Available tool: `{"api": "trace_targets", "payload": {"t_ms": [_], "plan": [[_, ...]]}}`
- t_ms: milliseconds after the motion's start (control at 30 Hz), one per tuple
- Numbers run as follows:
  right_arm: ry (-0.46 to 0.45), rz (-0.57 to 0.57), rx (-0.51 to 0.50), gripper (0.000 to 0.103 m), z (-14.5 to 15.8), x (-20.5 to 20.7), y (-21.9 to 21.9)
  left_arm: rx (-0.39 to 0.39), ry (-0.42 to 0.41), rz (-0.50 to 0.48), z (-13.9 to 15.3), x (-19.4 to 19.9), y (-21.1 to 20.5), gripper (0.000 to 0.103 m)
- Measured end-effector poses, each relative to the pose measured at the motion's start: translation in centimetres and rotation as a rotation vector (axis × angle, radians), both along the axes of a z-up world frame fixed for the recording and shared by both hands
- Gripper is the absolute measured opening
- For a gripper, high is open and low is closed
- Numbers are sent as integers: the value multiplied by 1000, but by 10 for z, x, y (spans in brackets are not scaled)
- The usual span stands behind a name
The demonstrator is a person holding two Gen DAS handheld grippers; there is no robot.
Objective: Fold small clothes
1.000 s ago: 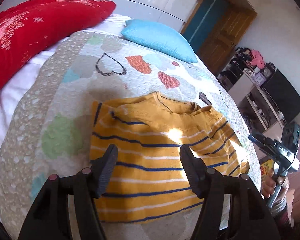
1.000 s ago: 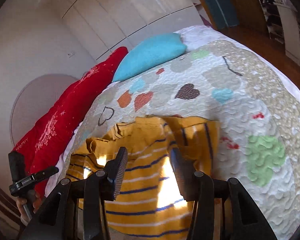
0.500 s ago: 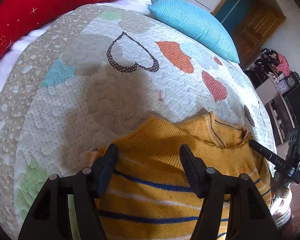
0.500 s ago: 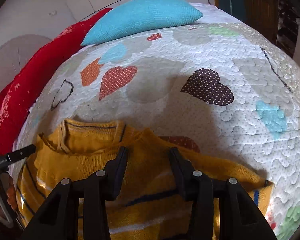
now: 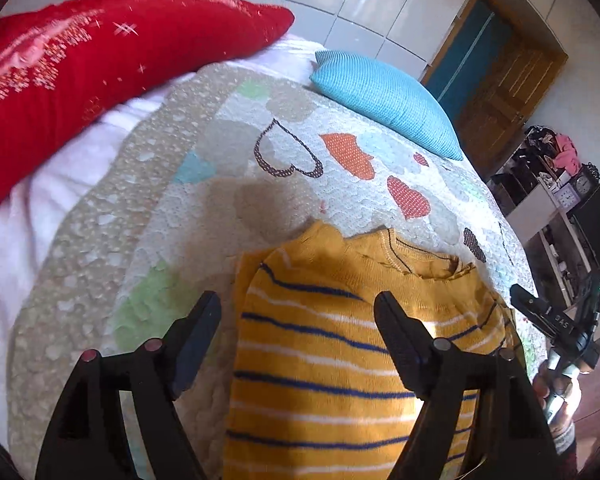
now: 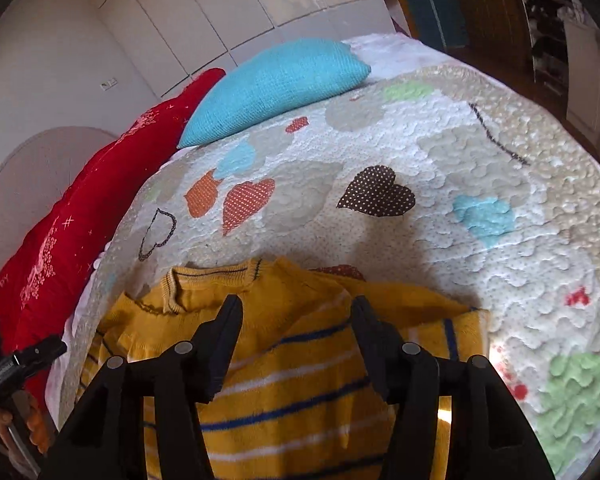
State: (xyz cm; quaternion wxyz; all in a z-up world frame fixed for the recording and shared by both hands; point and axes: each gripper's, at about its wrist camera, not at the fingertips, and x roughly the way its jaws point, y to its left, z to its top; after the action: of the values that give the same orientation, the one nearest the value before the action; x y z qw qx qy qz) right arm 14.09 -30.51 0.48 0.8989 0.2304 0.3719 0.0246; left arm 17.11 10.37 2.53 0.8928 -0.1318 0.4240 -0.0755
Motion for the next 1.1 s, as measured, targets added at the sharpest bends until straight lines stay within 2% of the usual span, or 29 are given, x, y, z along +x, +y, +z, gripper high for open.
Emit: {"api": "trace_targets", "payload": {"t_ms": [133,267,467,567,667,900,1033,1100], "plan": [[-45,-13,-79,66,16,-50,13,134,-95,87,15,-43,-9,84],[-58,-43,-130,66,13,-90,29,155,-116,112,12,-76,-21,87],[-35,-72,-168,67,-7,-136,58,190,-69,84,-14,-110,-43,87],[-1,-79,-190,70,-22,-147,68,204,-43,56,-27,-126,-51,87],[40,-85,-221,71,-37,-154,75,237,-20,48,-37,-139,-56,87],[45,-97,-261,78,-43,-161,84,270,38,35,-56,-156,-60,87],[47,-104,-320,81,-49,-159,92,285,94,28,-74,-154,-62,87],[42,-107,-352,83,-50,-158,97,313,95,24,-79,-155,-64,87]]}}
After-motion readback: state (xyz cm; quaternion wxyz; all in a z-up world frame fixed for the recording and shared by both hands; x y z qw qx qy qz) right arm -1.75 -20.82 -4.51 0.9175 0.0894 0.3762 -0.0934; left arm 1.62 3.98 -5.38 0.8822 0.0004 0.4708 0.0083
